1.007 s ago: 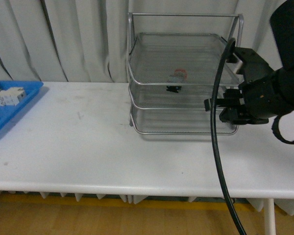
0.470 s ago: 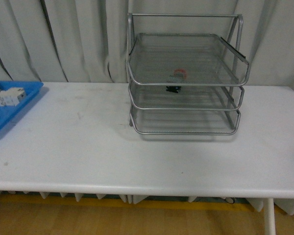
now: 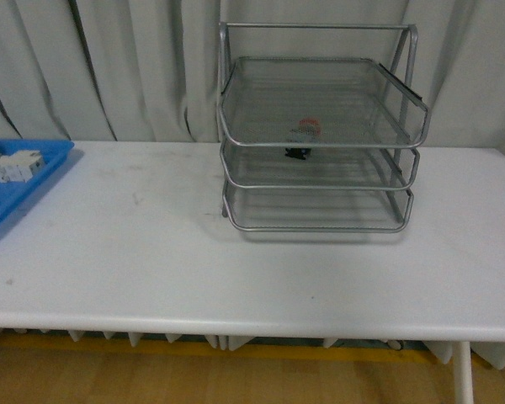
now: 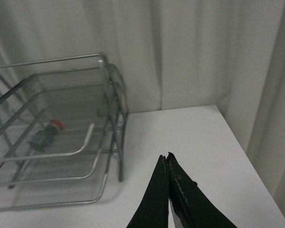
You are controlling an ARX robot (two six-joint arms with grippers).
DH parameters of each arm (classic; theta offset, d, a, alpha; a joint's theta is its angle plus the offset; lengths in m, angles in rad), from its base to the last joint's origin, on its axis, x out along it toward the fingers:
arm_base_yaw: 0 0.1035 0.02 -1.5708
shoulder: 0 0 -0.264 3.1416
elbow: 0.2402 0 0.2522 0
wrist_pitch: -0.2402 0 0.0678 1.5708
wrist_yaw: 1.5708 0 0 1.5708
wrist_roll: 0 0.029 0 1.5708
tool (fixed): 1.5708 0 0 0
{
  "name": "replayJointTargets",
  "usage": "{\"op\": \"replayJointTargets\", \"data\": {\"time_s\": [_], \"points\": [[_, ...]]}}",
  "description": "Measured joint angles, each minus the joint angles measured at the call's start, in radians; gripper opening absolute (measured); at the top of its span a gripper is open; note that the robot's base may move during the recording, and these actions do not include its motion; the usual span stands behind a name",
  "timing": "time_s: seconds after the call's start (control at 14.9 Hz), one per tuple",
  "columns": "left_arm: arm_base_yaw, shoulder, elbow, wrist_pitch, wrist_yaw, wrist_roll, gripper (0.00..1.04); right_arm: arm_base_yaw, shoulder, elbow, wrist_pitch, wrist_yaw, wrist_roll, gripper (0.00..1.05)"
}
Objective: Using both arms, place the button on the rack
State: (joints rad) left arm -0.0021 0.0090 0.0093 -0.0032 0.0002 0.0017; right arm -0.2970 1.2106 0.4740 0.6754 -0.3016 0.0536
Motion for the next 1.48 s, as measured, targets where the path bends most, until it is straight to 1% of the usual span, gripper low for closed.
{"op": "replayJointTargets", "data": {"time_s": [0.07,0.13,0.27,0.34,0.4,0.47,0.67,1.07,1.14,1.21,1.48], "points": [[0.000,0.000,0.000,0.000,0.000,0.000,0.98,0.068,-0.117,-0.090,-0.008,0.052,-0.026,0.02],[0.000,0.000,0.000,0.000,0.000,0.000,0.98,0.132,-0.252,-0.155,-0.073,0.130,-0.037,0.02],[0.000,0.000,0.000,0.000,0.000,0.000,0.98,0.204,-0.401,-0.220,-0.151,0.205,-0.046,0.02],[0.000,0.000,0.000,0.000,-0.001,0.000,0.98,0.275,-0.491,-0.253,-0.208,0.282,-0.047,0.02],[0.000,0.000,0.000,0.000,0.000,0.000,0.98,0.305,-0.566,-0.286,-0.228,0.285,-0.048,0.02],[0.000,0.000,0.000,0.000,-0.001,0.000,0.98,0.301,-0.604,-0.303,-0.229,0.300,-0.048,0.02],[0.000,0.000,0.000,0.000,0.000,0.000,0.98,0.297,-0.690,-0.372,-0.267,0.302,-0.048,0.02],[0.000,0.000,0.000,0.000,0.000,0.000,0.98,0.297,-0.880,-0.434,-0.383,0.302,-0.048,0.02],[0.000,0.000,0.000,0.000,0.000,0.000,0.98,0.297,-0.893,-0.462,-0.346,0.302,-0.048,0.02],[0.000,0.000,0.000,0.000,0.000,0.000,0.98,0.297,-0.908,-0.463,-0.388,0.302,-0.048,0.02],[0.000,0.000,0.000,0.000,0.000,0.000,0.98,0.297,-0.993,-0.463,-0.457,0.302,-0.048,0.02]]}}
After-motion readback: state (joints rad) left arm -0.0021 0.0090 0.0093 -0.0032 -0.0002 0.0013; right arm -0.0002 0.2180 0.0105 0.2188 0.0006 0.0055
